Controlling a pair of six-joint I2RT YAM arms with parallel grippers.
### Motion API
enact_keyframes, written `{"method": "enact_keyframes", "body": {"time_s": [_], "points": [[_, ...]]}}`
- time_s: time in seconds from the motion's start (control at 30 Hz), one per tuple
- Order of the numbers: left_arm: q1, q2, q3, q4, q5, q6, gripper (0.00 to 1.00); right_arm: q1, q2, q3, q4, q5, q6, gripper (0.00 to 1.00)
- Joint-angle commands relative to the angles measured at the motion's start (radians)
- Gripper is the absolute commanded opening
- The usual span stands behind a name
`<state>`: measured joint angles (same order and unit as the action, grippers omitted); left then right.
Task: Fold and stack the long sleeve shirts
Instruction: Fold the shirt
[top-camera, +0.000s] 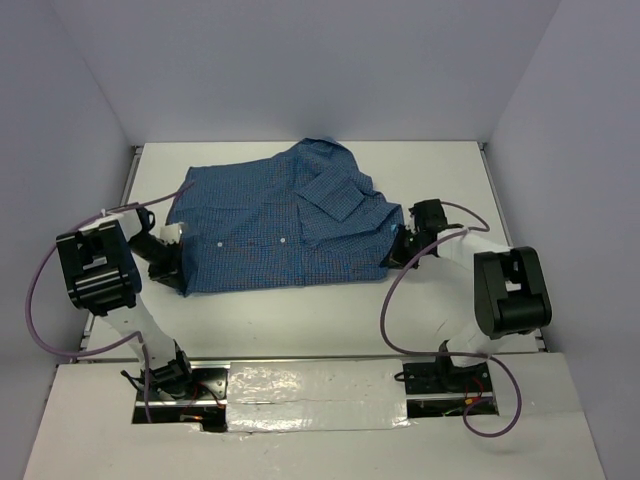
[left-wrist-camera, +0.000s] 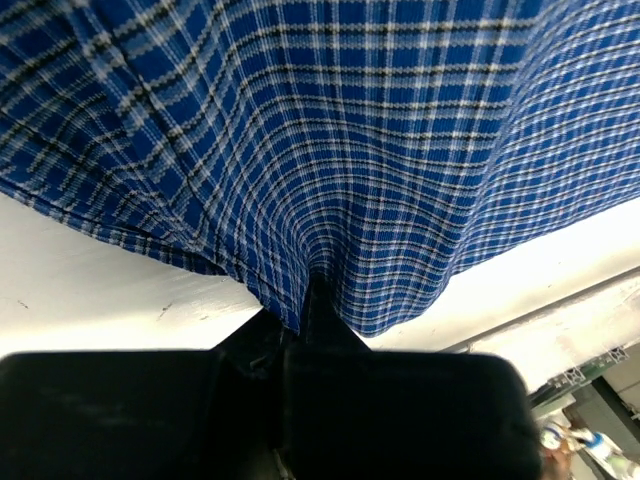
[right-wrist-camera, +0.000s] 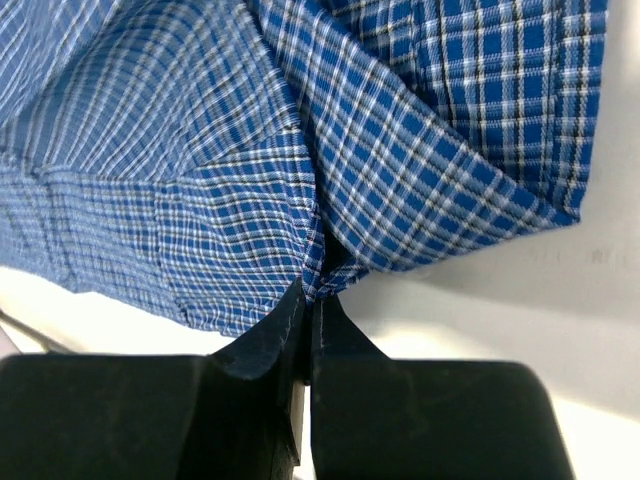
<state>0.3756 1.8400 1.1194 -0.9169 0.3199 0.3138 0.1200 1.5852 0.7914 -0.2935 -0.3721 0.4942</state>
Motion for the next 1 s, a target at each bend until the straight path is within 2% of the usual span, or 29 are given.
{"method": "enact_keyframes", "body": {"time_s": [0.0, 0.07, 0.13, 0.17, 0.23, 0.27, 0.33, 0.37, 0.4, 0.43, 0.47, 0.5, 0.53, 0.57, 0.63, 0.7, 0.73, 0.8, 0.83, 0.87, 0.97], "points": [[0.000, -0.022, -0.027, 0.095, 0.047, 0.016, 0.00, 0.010, -0.070, -0.003, -0.058, -0.024, -0.026, 0.00], [-0.001, -0.025, 0.008, 0.105, 0.042, 0.004, 0.00, 0.013, -0.059, 0.049, -0.065, -0.043, -0.026, 0.00], [-0.004, 0.005, 0.071, 0.121, 0.032, -0.011, 0.00, 0.012, 0.019, 0.154, -0.073, -0.057, -0.045, 0.00], [-0.007, 0.030, 0.189, 0.122, 0.030, -0.030, 0.00, 0.013, 0.069, 0.356, -0.131, -0.062, -0.058, 0.00], [-0.023, 0.136, 0.368, 0.087, 0.037, -0.054, 0.00, 0.012, 0.264, 0.649, -0.227, -0.102, -0.107, 0.00], [-0.030, 0.181, 0.598, 0.066, 0.041, -0.076, 0.00, 0.010, 0.412, 0.998, -0.324, -0.112, -0.118, 0.00], [-0.052, 0.301, 0.858, 0.020, 0.038, -0.113, 0.00, -0.014, 0.565, 1.397, -0.415, -0.129, -0.091, 0.00], [-0.056, 0.336, 1.108, 0.016, 0.047, -0.167, 0.00, -0.031, 0.702, 1.777, -0.455, -0.151, -0.050, 0.00], [-0.061, 0.367, 1.237, 0.015, 0.053, -0.195, 0.00, -0.051, 0.746, 1.913, -0.420, -0.233, 0.014, 0.00], [-0.061, 0.401, 1.401, 0.044, 0.060, -0.226, 0.00, -0.089, 0.756, 1.966, -0.245, -0.279, 0.091, 0.00], [-0.063, 0.394, 1.422, 0.082, 0.082, -0.290, 0.00, -0.101, 0.687, 1.876, -0.116, -0.318, 0.245, 0.00], [-0.063, 0.327, 1.401, 0.137, 0.091, -0.304, 0.00, -0.112, 0.618, 1.758, 0.010, -0.315, 0.309, 0.00], [-0.064, 0.279, 1.281, 0.270, 0.102, -0.368, 0.00, -0.112, 0.549, 1.547, 0.231, -0.295, 0.348, 0.00], [-0.063, 0.228, 1.216, 0.327, 0.131, -0.381, 0.00, -0.112, 0.445, 1.507, 0.270, -0.269, 0.336, 0.00], [-0.078, 0.133, 1.099, 0.389, 0.174, -0.354, 0.00, -0.112, 0.420, 1.542, 0.178, -0.223, 0.273, 0.00], [-0.095, 0.098, 1.080, 0.351, 0.180, -0.325, 0.00, -0.112, 0.408, 1.583, 0.125, -0.237, 0.221, 0.00], [-0.107, 0.093, 1.068, 0.322, 0.189, -0.262, 0.00, -0.112, 0.395, 1.570, 0.076, -0.243, 0.208, 0.00], [-0.109, 0.068, 1.016, 0.231, 0.191, -0.236, 0.00, -0.112, 0.316, 1.427, 0.053, -0.238, 0.170, 0.00], [-0.107, 0.058, 0.992, 0.201, 0.177, -0.190, 0.00, -0.112, 0.242, 1.275, 0.059, -0.237, 0.161, 0.00], [-0.109, 0.044, 0.962, 0.169, 0.159, -0.164, 0.00, -0.112, 0.202, 1.194, 0.068, -0.238, 0.152, 0.00], [-0.107, -0.005, 0.821, 0.040, 0.047, -0.076, 0.00, -0.112, 0.034, 0.863, 0.051, -0.197, 0.090, 0.00]]}}
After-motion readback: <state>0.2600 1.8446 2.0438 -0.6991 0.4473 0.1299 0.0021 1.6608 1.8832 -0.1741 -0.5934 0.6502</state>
